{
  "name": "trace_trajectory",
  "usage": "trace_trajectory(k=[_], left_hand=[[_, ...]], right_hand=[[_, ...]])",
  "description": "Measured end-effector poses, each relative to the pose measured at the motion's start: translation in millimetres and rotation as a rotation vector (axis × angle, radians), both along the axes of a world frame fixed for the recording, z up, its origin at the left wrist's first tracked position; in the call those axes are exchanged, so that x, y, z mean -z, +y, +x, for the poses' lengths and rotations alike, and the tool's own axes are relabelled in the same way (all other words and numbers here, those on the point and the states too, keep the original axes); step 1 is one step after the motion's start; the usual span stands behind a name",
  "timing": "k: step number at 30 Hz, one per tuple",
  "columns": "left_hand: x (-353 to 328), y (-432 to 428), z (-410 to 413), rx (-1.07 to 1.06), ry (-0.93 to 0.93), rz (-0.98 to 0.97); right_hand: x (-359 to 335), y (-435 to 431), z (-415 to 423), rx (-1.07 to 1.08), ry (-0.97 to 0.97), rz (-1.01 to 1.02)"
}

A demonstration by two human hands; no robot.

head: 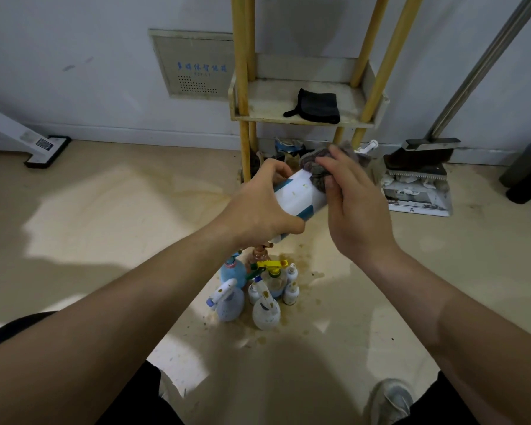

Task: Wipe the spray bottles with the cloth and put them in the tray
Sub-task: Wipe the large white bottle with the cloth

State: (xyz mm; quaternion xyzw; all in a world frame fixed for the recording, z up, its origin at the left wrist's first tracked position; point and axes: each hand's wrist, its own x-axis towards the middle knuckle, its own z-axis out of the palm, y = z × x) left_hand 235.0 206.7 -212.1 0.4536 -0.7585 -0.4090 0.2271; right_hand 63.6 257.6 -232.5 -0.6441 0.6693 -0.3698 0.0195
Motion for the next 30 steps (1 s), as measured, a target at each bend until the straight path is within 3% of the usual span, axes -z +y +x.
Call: trace_trajectory(k=[4, 6, 15, 22, 30], left_hand=[[1.1, -0.4, -0.6, 0.009, 0.034, -0.018], [1.4, 0.5, -1.1, -0.002, 0.071, -0.017], [-4.1, -7.8, 4.5, -0.077, 0.071, -0.043], [-3.3, -10.9, 6.4, -0.147, 0.230, 0.058], [2.9, -10.4, 2.0, -0.168, 0.415, 0.213]], right_hand=[[5.4, 9.9, 21.8, -0.166, 0.162, -0.054], [4.4, 11.6, 25.9, -0.218, 0.142, -0.077], [5.2, 4.2, -3.6, -0.077, -0.285, 0.146], [-5.6, 6.1, 13.2, -0.193, -0.458, 0.001], [0.0, 3.3, 13.5, -0.117, -0.700, 0.079]])
